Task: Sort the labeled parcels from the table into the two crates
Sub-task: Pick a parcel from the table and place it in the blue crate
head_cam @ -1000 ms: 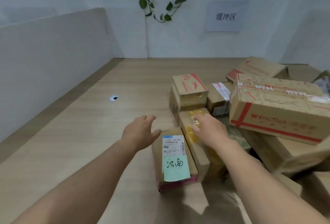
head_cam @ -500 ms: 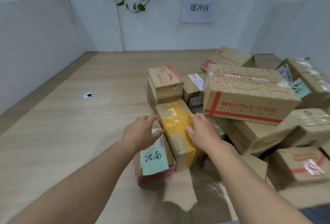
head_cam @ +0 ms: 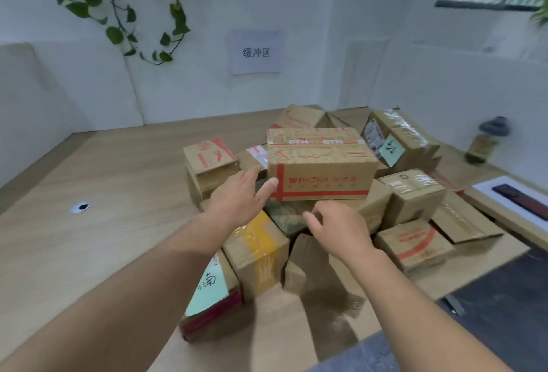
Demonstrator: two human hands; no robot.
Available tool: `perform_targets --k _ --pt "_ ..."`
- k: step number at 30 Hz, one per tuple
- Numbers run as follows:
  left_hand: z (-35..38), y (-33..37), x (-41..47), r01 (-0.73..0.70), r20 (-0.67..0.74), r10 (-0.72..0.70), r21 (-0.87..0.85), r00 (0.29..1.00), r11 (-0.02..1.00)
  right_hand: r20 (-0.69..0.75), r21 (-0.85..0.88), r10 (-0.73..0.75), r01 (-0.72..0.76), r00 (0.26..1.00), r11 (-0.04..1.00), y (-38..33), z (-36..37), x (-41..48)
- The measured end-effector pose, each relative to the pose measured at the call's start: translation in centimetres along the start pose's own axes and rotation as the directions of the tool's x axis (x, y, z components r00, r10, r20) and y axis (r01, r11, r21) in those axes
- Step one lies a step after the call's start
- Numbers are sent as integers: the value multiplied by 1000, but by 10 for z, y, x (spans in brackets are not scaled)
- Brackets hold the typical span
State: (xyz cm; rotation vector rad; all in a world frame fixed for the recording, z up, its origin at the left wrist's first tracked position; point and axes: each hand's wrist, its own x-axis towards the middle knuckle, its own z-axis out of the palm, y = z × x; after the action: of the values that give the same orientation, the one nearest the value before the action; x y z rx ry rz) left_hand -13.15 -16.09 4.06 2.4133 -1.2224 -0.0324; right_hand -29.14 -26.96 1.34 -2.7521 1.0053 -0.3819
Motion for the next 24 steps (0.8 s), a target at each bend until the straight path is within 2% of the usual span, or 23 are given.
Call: perform_targets --k 2,4,6,9,11,13,15,18,21,24 --pt "-4 15 6 -20 -11 19 -34 1000 999 -159 45 103 -98 982 994 16 -14 0" --pt "-5 24 10 -25 -33 23 -82 999 996 -333 162 221 -175 917 971 31 -26 3" --pt "-3 27 15 3 -20 -6 -153 1000 988 -406 274 334 -236 850 932 42 -33 9" --pt "-1 29 16 51 37 -43 -269 998 962 -297 431 454 -306 840 849 51 -36 24" --pt "-4 31 16 82 56 -67 -346 996 934 -158 540 458 -312 875 781 51 -37 34" --pt "-8 31 17 141 61 -128 -378 990 915 -73 610 475 -337 877 717 46 -39 39" --pt "-12 25 20 200 36 -200 -367 979 908 -54 627 494 -356 868 693 39 -43 43" --pt "-15 2 21 249 44 -254 -421 966 872 -9 635 427 -325 904 701 25 -43 41" --pt "-19 -22 12 296 75 -313 -585 947 755 -4 687 355 -256 935 681 12 -34 42" --pt "-27 -39 -2 308 47 -383 -688 923 657 16 756 315 -217 949 617 -6 -23 47"
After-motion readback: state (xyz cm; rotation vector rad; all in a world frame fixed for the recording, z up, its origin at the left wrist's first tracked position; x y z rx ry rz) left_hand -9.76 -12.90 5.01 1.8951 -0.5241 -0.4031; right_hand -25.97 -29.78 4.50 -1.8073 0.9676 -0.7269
